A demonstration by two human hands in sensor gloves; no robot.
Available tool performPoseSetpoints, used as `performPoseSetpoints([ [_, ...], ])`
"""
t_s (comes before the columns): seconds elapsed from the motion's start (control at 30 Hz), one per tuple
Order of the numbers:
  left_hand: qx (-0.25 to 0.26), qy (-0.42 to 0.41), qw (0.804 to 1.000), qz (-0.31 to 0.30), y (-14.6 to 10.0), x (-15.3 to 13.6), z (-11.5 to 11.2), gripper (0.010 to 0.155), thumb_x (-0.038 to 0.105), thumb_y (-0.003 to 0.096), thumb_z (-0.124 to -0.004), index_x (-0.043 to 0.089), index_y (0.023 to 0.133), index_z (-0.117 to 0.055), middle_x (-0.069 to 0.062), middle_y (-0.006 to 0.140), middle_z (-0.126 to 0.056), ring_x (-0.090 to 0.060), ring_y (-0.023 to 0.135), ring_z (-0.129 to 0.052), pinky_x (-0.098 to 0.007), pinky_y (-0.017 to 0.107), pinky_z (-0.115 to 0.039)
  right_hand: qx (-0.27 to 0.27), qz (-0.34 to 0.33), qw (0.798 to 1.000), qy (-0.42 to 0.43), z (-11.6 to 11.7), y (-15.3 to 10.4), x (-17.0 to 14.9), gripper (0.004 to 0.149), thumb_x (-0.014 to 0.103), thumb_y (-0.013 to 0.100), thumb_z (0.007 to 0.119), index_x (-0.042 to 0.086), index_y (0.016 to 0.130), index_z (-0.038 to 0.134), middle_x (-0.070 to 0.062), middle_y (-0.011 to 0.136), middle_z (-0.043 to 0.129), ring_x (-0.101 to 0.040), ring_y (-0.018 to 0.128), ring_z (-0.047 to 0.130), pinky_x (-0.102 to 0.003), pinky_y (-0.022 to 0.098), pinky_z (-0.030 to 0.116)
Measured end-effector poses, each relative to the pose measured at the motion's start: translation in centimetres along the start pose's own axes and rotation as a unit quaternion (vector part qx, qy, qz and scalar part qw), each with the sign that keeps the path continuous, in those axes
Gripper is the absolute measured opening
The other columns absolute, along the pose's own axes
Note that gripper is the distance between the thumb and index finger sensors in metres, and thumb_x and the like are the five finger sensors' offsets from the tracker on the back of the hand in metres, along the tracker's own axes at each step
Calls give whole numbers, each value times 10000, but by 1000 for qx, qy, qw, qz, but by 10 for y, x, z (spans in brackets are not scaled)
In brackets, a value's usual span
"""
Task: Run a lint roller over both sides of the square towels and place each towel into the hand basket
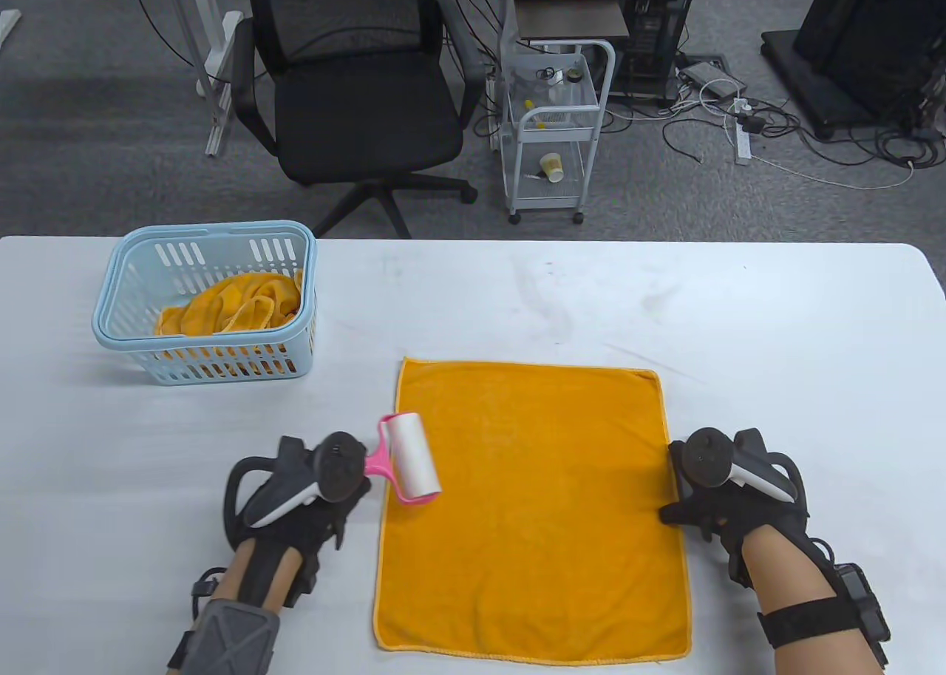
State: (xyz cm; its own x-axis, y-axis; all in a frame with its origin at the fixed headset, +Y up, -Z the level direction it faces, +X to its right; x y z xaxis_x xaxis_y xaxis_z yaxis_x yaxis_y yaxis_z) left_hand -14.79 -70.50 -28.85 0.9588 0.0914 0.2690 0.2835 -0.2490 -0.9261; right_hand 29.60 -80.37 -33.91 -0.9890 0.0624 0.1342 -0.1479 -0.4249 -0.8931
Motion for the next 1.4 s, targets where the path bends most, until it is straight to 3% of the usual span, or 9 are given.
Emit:
performPoseSetpoints([
  [0.1, -6, -4, 994, -109, 15, 73, -12, 530, 493, 497, -750, 361, 994, -621, -6, 943, -837, -295, 727, -988, -553, 588, -842, -1, 0, 1000, 1, 0, 0, 0, 963, 622, 428, 884, 168, 1148, 433, -232, 1170, 358, -547, 1044, 423, -734, 681, 465],
  [0.2, -53, -6, 979, -196, 29, 137, -41, 553, 486, 497, -732, 347, 1008, -573, 2, 938, -820, -270, 707, -987, -532, 577, -859, -3, -1, 1000, 4, 1, -1, -1, 961, 621, 429, 881, 169, 1148, 432, -231, 1170, 356, -545, 1045, 417, -735, 681, 463],
  [0.27, -77, -1, 971, -228, 36, 169, -62, 568, 464, 505, -729, 326, 1021, -537, 2, 950, -798, -265, 721, -979, -521, 583, -862, -3, -2, 1000, 5, 1, -1, -1, 960, 621, 431, 879, 169, 1148, 430, -231, 1170, 354, -546, 1046, 413, -734, 682, 463],
  [0.4, -113, 28, 960, -253, 40, 198, -88, 590, 449, 506, -730, 303, 1031, -504, -2, 962, -779, -265, 734, -973, -511, 587, -864, -4, -3, 1000, 6, 1, -1, -1, 956, 620, 432, 878, 169, 1147, 431, -230, 1170, 353, -546, 1046, 413, -734, 682, 463],
  [0.6, -165, 131, 961, -182, 40, 161, -86, 555, 420, 499, -823, 337, 982, -563, 30, 912, -820, -260, 709, -984, -527, 591, -851, -4, -3, 1000, 7, 2, -2, -1, 956, 619, 433, 877, 168, 1148, 432, -232, 1169, 353, -545, 1046, 412, -735, 681, 463],
  [0.83, -172, 231, 957, -45, 13, 44, -68, 449, 358, 508, -852, 402, 899, -636, 75, 886, -854, -236, 715, -997, -538, 628, -838, -2, -3, 1000, 6, 2, -2, -1, 952, 618, 434, 879, 168, 1147, 438, -231, 1170, 354, -548, 1045, 413, -735, 682, 462],
  [0.97, -171, 243, 955, 3, -2, 7, -60, 445, 350, 511, -854, 406, 900, -645, 68, 908, -844, -250, 745, -982, -557, 645, -815, -2, -4, 1000, 5, 2, -2, -1, 953, 616, 433, 881, 165, 1147, 439, -234, 1169, 357, -551, 1044, 415, -735, 681, 463],
  [1.13, -149, 168, 974, -39, 9, 28, -50, 500, 360, 515, -850, 386, 947, -598, 66, 922, -818, -230, 734, -973, -543, 634, -820, -2, -4, 1000, 6, 2, -2, -1, 952, 614, 434, 880, 164, 1147, 439, -234, 1169, 355, -549, 1044, 414, -735, 680, 464],
  [1.4, -86, 106, 981, -140, 56, 130, -61, 570, 405, 506, -810, 345, 995, -525, 41, 953, -782, -239, 759, -962, -498, 613, -846, -5, -3, 1000, 11, 3, -2, -1, 947, 614, 436, 875, 167, 1147, 435, -232, 1169, 350, -548, 1046, 403, -734, 681, 464],
])
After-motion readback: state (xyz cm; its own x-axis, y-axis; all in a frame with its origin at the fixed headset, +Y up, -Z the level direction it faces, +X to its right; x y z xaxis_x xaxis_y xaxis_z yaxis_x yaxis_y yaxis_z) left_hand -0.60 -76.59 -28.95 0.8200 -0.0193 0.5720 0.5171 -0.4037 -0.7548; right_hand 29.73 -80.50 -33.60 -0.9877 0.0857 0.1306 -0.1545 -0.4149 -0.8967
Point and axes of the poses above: the tracker on the back of each hand, its own x axis roughly to the thumb side, its own y axis roughly from the wrist to the fingertips, z = x × y, the point moved 3 cm from there along y, roughly from the wrist to the fingertips
